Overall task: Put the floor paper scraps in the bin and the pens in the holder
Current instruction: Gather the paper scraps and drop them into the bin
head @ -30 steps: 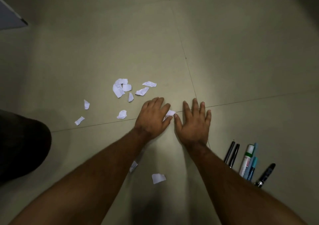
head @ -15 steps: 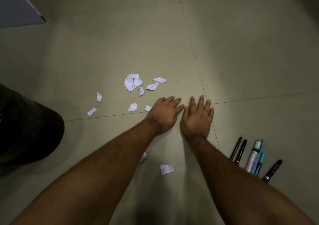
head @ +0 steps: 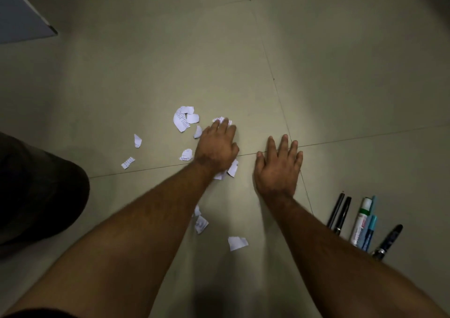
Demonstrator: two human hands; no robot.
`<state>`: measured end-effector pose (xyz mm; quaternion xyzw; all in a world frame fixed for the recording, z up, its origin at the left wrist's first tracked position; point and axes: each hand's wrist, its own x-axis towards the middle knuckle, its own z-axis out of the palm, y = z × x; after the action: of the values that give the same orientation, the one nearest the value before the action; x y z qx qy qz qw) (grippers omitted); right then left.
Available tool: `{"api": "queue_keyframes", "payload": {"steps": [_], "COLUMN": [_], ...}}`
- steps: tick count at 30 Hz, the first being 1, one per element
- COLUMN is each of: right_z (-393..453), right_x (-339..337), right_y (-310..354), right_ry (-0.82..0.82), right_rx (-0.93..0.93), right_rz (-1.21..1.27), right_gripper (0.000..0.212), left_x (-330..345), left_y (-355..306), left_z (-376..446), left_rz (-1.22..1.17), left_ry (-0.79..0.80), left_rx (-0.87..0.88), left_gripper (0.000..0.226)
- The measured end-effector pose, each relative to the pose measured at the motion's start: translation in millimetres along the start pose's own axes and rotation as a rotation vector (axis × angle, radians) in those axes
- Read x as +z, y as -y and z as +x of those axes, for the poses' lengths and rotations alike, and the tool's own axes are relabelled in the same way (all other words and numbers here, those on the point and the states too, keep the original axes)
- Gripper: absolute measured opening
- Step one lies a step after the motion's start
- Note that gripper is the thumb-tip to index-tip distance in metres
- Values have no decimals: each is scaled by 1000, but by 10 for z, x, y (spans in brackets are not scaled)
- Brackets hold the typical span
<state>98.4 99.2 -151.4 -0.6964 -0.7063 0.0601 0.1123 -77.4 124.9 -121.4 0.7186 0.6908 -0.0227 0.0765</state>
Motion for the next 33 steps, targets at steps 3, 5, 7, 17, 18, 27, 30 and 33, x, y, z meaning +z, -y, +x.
{"api": "queue_keyframes", "payload": {"steps": [3,5,7,17,18,27,30,33], "right_z": [-74,-43,-21,-37,-34,-17,-43,-163], "right_x": [24,37,40,28,30,34,35,88], "right_y": [25,48,73,47,50,43,74,241], "right_ry": [-24,-12,-21,8,6,0,15,1], "right_rx": [-330,-356,-305,-315,-319,-322,-304,-168], "right_rz": [79,74,47,25,29,10,-41,-29], "right_gripper": [46,49,52,55,55,54,53,51], "left_x": [33,-4,0,38,47,102,182,129], "left_y": [63,235,409,192,196,406,522,777], "left_z": [-468,-526,-367,-471,-563,-539,-792,-823], "left_rz": [26,32,82,-89,-87,-139,-31,41], "left_ry": [-179,-333,-422,-179,-228,-40,-194,-223], "left_rx": [61,19,-100,-92,-77,-135,-254,-516], "left_gripper": [37,37,43,42,39,52,49,50]}}
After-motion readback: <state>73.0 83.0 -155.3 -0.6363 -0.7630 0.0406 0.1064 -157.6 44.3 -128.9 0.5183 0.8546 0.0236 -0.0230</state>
